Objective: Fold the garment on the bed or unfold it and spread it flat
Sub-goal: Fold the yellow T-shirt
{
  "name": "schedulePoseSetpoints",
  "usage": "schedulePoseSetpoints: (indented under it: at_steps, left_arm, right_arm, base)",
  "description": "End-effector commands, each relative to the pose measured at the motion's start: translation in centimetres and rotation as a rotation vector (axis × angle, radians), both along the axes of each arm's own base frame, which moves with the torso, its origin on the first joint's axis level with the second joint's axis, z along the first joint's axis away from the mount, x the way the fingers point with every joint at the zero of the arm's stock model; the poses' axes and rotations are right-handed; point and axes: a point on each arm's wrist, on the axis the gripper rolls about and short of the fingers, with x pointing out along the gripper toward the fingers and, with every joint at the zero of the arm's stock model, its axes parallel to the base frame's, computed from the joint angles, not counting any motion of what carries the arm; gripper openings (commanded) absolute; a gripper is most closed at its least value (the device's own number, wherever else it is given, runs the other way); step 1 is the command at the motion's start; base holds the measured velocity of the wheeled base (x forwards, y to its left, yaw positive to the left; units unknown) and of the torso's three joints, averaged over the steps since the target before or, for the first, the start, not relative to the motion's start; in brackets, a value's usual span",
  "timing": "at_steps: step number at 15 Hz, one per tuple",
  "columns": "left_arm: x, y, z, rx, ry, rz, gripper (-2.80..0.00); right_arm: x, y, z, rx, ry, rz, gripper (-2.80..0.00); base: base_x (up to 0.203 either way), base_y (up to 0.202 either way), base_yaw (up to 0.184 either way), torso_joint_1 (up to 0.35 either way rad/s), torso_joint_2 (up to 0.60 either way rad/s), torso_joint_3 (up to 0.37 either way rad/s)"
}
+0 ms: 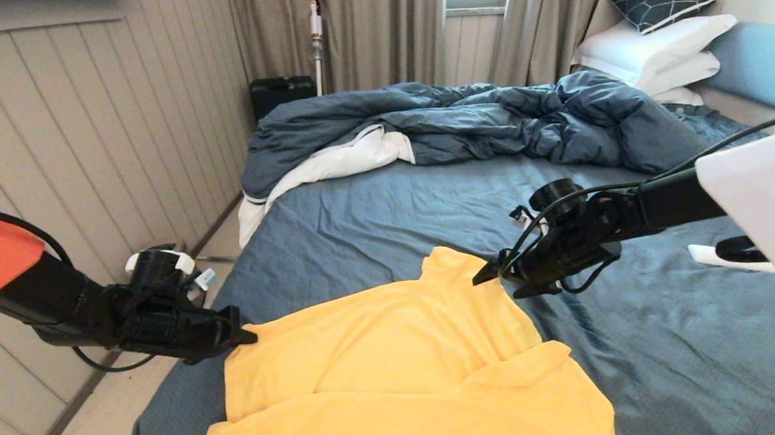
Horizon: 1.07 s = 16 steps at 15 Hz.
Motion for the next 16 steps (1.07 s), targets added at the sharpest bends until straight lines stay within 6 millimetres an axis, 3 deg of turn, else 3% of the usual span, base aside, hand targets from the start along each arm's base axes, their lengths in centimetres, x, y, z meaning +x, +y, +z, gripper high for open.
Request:
schedulePoseSetpoints:
  at_steps: [1, 7, 16]
  left_arm:
    - [0.1, 0.0, 0.0, -0.003, -0.002, 0.0, -2.8]
    - [0.0, 0.0, 0.2, -0.003, -0.014, 0.001, -2.8]
    - [-0.2, 0.0, -0.1, -0.005, -0.04, 0.002, -2.8]
  right_arm:
    - [0.5, 0.3, -0.4, 0.004, 0.005, -0.001, 0.0]
    - [1.0, 1.0, -1.2, 0.01, 0.014, 0.0, 0.0]
    - [1.4, 0.6, 0.3, 0.001, -0.043, -0.022, 0.0]
  base:
    - [0.0, 0.0, 0.0, 0.0, 0.0, 0.0]
    - [0.0, 0.0, 0.0, 0.0, 0.0, 0.0]
    - [0.0, 0.0, 0.0, 0.0, 0.0, 0.0]
